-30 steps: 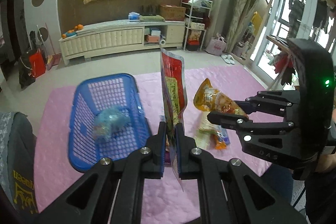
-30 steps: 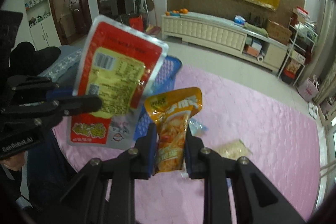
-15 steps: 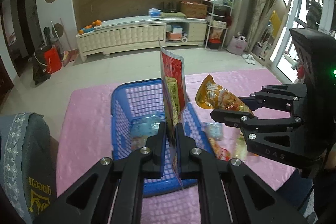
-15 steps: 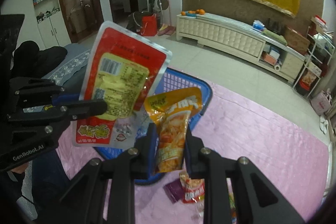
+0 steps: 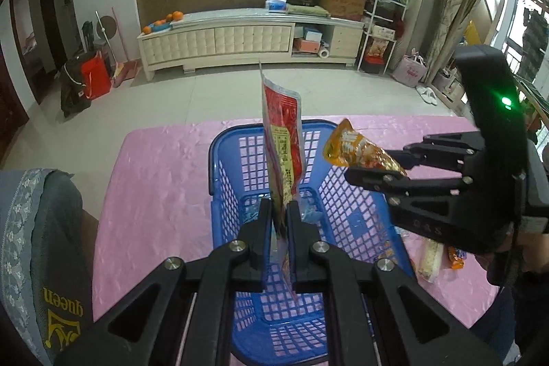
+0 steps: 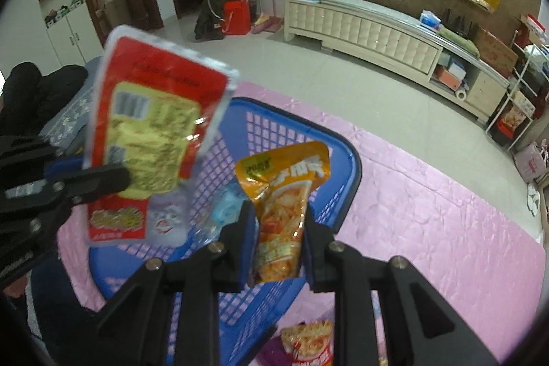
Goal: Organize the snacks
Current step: 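Carry both packets over the blue basket, then open the right tool to drop the yellow-orange packet while the left tool releases the red packet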
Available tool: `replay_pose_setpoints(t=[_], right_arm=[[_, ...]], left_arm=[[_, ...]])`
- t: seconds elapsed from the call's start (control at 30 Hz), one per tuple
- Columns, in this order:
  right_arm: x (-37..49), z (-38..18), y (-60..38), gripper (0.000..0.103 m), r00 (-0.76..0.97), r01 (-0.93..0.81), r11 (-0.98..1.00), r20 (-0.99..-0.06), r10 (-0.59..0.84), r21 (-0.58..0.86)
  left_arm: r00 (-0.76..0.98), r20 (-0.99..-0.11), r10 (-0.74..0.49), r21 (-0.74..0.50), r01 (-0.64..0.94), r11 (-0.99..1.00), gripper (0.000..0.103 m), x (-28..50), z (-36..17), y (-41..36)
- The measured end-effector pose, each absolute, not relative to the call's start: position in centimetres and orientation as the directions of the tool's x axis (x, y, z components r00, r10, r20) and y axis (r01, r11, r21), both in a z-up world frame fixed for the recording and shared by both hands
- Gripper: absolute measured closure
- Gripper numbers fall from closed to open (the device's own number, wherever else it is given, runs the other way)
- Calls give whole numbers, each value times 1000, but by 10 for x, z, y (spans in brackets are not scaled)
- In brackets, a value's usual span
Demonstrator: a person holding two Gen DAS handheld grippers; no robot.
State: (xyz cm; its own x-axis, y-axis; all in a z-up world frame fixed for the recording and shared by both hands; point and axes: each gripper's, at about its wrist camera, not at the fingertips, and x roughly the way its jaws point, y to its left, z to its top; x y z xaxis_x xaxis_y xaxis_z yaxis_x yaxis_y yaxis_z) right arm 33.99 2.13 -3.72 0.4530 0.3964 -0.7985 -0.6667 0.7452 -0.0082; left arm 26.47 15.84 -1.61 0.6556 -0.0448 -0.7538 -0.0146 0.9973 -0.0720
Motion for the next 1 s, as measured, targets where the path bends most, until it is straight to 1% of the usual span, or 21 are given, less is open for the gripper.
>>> replay_pose_setpoints(t=[0.07,0.1,0.13,0.17,0.2,0.23,0.3,0.4,0.73,1.0], right_arm=[[347,-42,27,62,459,-658,753,-801,384,-16],[350,-45,28,51,462,-653,757,-806,371,-25],[354,-46,32,37,468,-645,763,-809,357,-37],[355,-48,31,31,480,-633,773,-808,341,-50],[355,-49,30,20,489,-626,778,-803,341,-50],[355,-48,28,12,498,-619,783,-797,340,-53],[351,-47,23,6,529,-603,794,-781,332,-71],[344,-44,18,1,539,-599,797,-774,332,-76],[328,-33,-2,0,546,-571,819,-768,335,-49],[324,-32,-13,0,548,-557,829,-768,332,-39]], left_arm=[[652,-757,-43,-72,-18,997,96,268,-17,164],[649,-759,-41,-72,-21,997,96,268,-18,164],[647,-761,-39,-71,-23,997,96,267,-19,164],[645,-763,-39,-72,-24,997,96,266,-20,164],[643,-764,-39,-71,-24,997,96,265,-20,163],[643,-765,-38,-70,-24,997,96,264,-20,163],[641,-767,-40,-71,-23,997,96,262,-20,162],[640,-767,-42,-74,-23,997,96,263,-19,162],[644,-762,-69,-81,12,997,96,266,-16,153],[628,-773,-90,-78,47,996,96,276,-20,136]])
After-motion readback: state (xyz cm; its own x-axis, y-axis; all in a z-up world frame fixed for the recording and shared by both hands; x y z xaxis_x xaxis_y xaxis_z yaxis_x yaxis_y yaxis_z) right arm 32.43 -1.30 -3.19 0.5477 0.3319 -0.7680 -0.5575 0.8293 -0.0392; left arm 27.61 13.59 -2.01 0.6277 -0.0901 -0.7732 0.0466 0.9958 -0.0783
